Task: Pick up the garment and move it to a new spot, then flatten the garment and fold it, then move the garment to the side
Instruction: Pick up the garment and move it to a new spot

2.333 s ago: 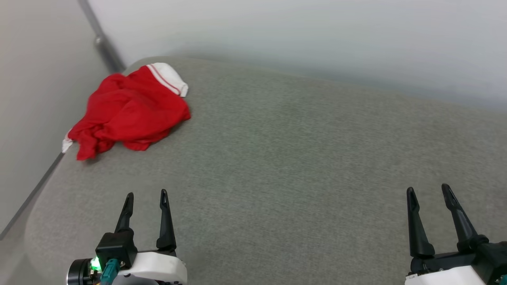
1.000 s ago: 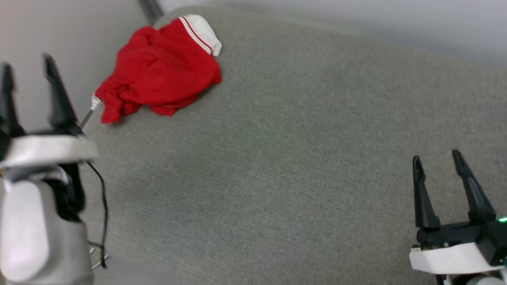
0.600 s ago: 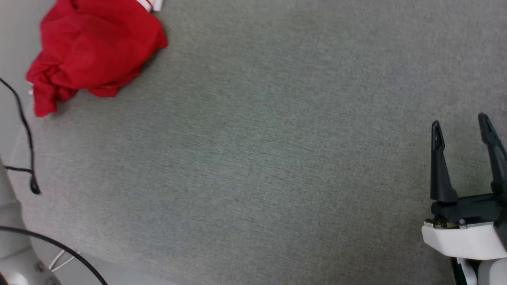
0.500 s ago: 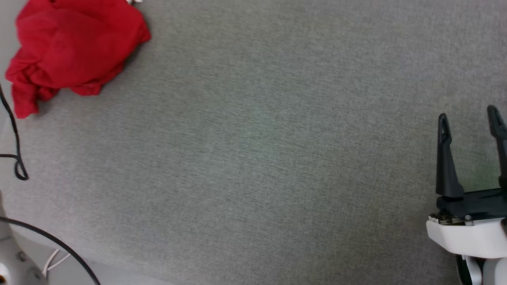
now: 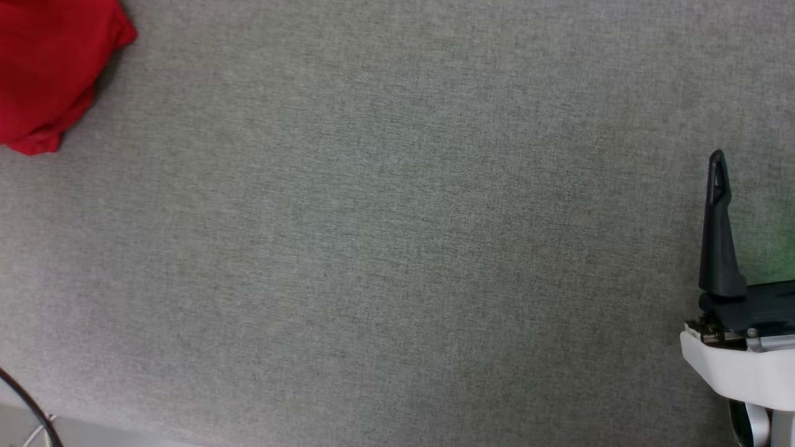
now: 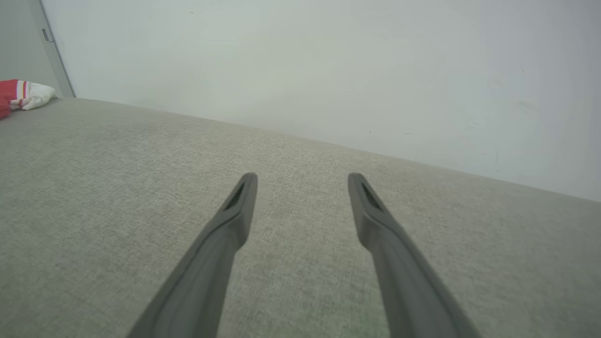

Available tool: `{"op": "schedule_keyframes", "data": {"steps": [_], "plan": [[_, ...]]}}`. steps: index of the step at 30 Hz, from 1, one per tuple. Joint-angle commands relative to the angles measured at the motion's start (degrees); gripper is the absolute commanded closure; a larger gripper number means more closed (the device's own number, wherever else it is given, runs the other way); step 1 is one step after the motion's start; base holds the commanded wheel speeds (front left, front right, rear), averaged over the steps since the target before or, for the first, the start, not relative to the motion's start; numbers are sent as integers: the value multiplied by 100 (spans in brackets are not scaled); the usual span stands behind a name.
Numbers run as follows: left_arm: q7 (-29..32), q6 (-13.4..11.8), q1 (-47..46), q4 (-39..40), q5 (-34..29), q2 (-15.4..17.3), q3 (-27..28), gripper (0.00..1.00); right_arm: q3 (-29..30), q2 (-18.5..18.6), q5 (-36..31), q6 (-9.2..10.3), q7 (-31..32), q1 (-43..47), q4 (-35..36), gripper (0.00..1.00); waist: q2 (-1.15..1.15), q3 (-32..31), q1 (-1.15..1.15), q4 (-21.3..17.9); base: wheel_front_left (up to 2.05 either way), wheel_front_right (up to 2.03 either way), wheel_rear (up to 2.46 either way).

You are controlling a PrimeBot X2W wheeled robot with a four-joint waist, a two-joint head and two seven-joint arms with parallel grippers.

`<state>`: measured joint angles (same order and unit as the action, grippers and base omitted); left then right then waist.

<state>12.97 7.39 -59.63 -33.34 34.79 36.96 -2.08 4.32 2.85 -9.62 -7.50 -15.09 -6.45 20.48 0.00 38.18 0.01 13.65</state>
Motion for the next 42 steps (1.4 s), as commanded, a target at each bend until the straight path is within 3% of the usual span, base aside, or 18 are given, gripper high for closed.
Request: {"op": "schedule_keyframes", "data": {"steps": [1,9,11,19,20,21,32,37,42], "plan": [[421,-1,6,-44,306,134,-283,0,-17,10,-23,2,-11,-97,75,0,0,105,-1,-73,0,0,0],[2614,-1,209,-131,1918,840,-1280,0,-17,49,-82,2,-11,-93,203,0,0,372,-1,-198,0,0,0],[2904,-1,220,-161,2135,997,-1418,0,-17,60,-91,2,-11,-110,199,0,0,420,-1,-215,0,0,0],[3107,4,314,-413,2636,690,-2003,0,-90,77,-115,2,-11,-166,153,0,0,521,-1,-281,0,0,0],[3050,4,301,-440,2666,658,-2059,68,-98,76,-112,2,-11,-167,139,0,0,514,-1,-287,0,0,0],[3009,5,291,-477,2683,634,-2109,100,-101,75,-112,2,-11,-161,125,0,0,492,-1,-290,0,0,0],[1919,0,-262,-210,2408,1159,-2610,100,-261,37,58,2,-11,-109,-147,0,0,-360,-1,-209,0,0,0],[1725,0,-637,326,2243,1337,-2998,100,-353,14,179,2,-12,-42,-328,0,0,-902,-1,-194,0,0,0],[1758,0,-918,872,2052,1314,-3248,100,-365,2,302,2,-11,60,-443,0,0,-1305,-1,-219,0,0,0]]}}
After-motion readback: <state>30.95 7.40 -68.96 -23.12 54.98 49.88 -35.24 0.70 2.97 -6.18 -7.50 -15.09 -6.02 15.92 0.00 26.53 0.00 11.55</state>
